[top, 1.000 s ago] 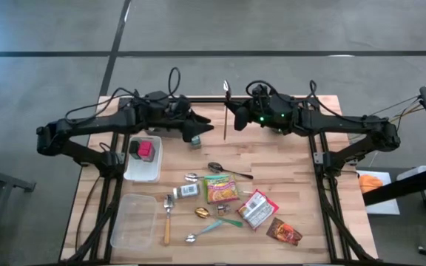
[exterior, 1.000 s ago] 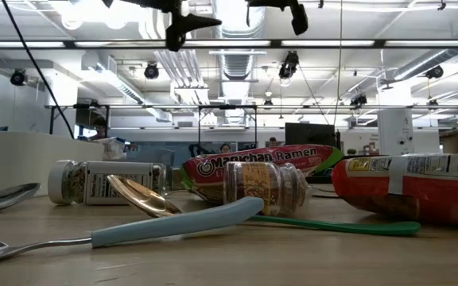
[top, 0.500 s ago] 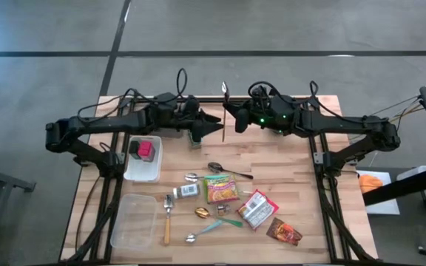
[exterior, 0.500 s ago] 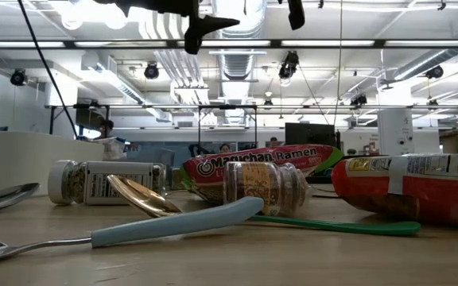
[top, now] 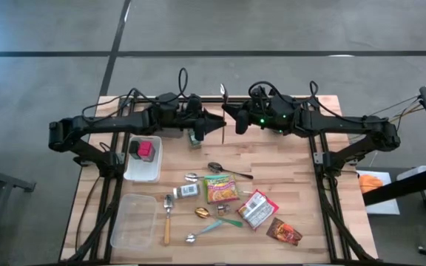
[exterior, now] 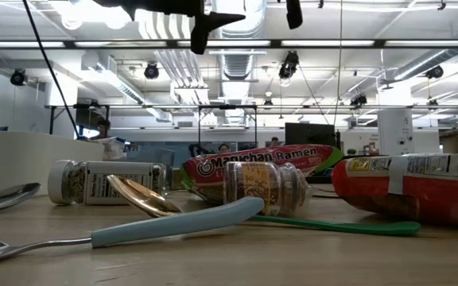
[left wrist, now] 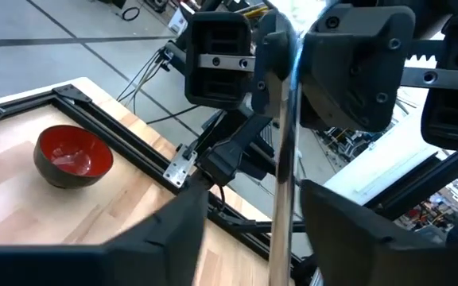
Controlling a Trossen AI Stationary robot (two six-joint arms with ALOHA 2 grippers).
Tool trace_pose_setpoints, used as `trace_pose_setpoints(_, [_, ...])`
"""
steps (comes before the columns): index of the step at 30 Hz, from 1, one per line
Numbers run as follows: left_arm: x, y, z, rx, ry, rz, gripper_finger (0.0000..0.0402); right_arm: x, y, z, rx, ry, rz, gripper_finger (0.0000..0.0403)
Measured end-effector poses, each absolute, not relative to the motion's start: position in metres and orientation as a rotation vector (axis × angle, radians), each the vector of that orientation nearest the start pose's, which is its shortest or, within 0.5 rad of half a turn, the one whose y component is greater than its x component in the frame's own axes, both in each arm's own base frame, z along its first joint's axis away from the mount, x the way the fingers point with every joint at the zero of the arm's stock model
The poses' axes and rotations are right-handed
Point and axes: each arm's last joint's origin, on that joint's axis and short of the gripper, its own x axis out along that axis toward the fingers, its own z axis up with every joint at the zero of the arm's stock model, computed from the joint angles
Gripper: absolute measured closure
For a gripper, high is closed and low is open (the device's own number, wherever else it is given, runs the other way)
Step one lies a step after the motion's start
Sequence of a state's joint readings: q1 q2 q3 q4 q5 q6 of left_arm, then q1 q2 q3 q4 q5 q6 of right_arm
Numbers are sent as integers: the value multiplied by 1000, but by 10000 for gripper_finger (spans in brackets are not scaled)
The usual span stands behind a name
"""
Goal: Pick & Place Food Item
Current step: Put the silver spoon into the transparent bin
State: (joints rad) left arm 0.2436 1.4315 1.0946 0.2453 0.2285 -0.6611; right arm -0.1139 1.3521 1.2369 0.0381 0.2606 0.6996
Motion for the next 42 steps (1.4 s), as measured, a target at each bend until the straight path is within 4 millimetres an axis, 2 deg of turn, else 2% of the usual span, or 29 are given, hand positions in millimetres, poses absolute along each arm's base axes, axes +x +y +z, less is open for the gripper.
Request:
trace_pose_setpoints(6, [322,73,333,-680,74,37,361,306,-43,385,678,-54,-386,394])
trace_pose_setpoints(8, [322,73,333,-681,72,36,387,306,-42,385,678,-53,-384,394])
trace_pose_setpoints(22, [321,73,330,-724,95,46,400,312,-41,378,664,-28,-383,394])
trace_pose_setpoints(25, [321,73,331,-709,98,39,401,312,-41,378,671,-29,-380,384])
trace_pose_setpoints(27, [321,73,331,-703,102,40,400,312,-40,379,686,-30,-362,363])
trace_pose_setpoints(36, [320,72,330,-683,115,37,400,312,-39,379,694,-13,-316,220])
trace_pose_setpoints(42, [313,70,337,-661,107,31,400,312,-39,379,685,-11,-315,159])
